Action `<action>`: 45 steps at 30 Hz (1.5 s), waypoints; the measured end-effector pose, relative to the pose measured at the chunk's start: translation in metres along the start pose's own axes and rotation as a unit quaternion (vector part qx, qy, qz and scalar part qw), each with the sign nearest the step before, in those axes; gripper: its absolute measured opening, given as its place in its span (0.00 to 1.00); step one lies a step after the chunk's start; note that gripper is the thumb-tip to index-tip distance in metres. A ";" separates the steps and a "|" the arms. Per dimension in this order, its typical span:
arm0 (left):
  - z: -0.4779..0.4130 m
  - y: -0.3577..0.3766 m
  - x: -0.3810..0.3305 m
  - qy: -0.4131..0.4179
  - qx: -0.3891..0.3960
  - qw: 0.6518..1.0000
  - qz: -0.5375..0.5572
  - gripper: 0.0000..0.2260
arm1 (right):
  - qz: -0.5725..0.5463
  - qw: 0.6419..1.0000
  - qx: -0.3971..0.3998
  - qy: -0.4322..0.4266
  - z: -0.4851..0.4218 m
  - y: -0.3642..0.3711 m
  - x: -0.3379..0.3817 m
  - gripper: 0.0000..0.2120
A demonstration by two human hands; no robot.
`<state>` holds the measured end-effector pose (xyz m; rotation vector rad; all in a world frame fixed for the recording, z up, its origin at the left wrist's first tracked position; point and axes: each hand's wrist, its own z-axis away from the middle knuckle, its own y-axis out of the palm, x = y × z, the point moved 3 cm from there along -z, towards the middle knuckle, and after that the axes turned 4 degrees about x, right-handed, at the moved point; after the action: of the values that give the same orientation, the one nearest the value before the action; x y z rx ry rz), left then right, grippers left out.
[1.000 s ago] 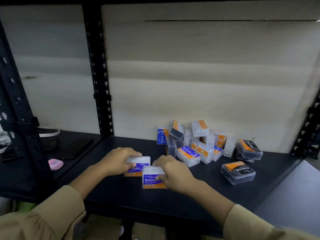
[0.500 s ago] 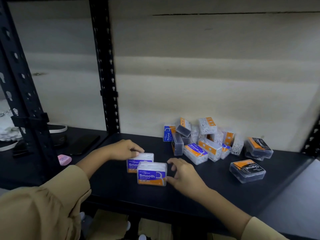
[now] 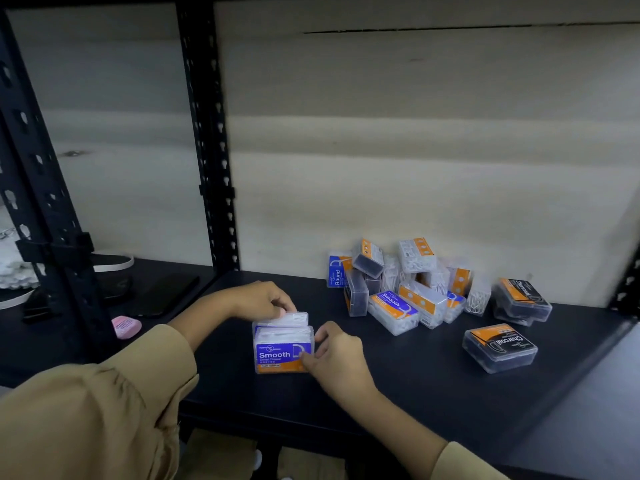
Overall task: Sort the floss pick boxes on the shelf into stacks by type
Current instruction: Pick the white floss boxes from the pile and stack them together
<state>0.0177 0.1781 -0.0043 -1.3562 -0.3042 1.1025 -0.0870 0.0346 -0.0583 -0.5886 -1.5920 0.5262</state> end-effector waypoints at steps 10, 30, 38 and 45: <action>-0.005 -0.005 0.002 -0.010 0.026 0.999 -0.025 0.13 | -0.022 0.999 -0.039 0.004 -0.002 0.021 0.008 0.16; -0.030 0.007 -0.059 0.072 -0.165 0.982 -0.058 0.14 | 0.044 0.987 -0.147 -0.048 0.014 -0.083 -0.028 0.04; -0.073 0.036 -0.129 0.094 -0.148 0.965 -0.193 0.24 | 0.243 0.955 -0.158 0.059 0.032 -0.189 -0.094 0.18; -0.107 0.048 -0.151 0.077 -0.081 0.929 -0.352 0.29 | 0.442 0.889 0.042 0.111 0.038 -0.219 -0.116 0.35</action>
<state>-0.0002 -0.0123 -0.0136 -1.3098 -0.7117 0.3741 -0.1315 -0.2073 -0.0091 -1.2683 -1.0073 1.1453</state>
